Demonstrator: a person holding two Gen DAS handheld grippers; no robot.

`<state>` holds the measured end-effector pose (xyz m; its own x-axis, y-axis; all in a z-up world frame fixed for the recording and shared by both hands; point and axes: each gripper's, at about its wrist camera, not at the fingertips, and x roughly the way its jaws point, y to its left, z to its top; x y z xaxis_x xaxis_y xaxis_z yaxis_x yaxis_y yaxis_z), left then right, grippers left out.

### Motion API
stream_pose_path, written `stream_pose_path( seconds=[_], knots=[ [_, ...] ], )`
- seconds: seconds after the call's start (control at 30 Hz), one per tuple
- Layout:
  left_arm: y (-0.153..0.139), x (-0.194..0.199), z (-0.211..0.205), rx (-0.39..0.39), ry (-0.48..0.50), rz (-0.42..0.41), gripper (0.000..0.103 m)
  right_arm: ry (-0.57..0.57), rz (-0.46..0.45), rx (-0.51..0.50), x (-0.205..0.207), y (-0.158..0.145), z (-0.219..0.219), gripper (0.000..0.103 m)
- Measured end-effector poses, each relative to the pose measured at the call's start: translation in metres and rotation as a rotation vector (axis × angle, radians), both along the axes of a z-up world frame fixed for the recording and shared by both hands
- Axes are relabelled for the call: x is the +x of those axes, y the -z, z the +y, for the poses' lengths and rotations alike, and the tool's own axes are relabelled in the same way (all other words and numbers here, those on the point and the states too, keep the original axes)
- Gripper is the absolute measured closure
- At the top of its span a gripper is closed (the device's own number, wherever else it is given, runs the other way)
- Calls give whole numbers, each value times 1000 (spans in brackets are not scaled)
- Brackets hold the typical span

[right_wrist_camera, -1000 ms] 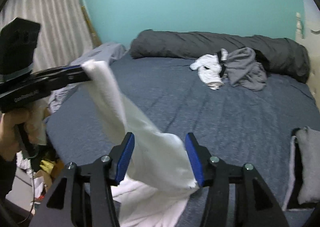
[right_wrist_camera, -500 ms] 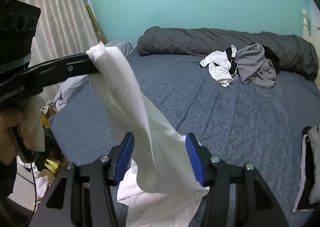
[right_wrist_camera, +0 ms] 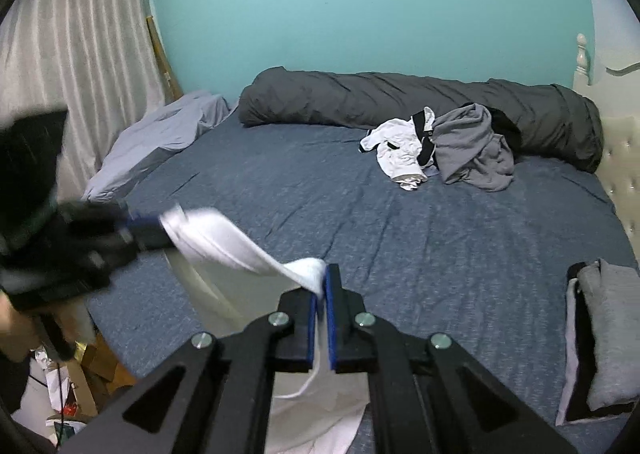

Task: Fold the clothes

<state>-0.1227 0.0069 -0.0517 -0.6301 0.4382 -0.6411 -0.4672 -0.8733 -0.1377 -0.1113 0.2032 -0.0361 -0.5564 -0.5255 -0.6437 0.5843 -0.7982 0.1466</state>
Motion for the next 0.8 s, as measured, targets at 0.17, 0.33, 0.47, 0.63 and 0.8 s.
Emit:
stream_pose_path(
  seconds=[0.17, 0.33, 0.47, 0.63, 0.8],
  knots=[
    [44, 1, 10, -1, 19, -59, 93, -8, 12, 34, 3, -4, -8, 99],
    [86, 7, 12, 28, 31, -120, 70, -10, 21, 62, 5, -5, -12, 99],
    [117, 6, 8, 57, 15, -177, 67, -12, 17, 67, 3, -3, -12, 99],
    [135, 4, 12, 49, 16, -187, 67, -13, 15, 71, 1, -1, -13, 99],
    [143, 0, 16, 18, 14, -177, 67, -14, 16, 64, 0, -1, -11, 99]
  ],
)
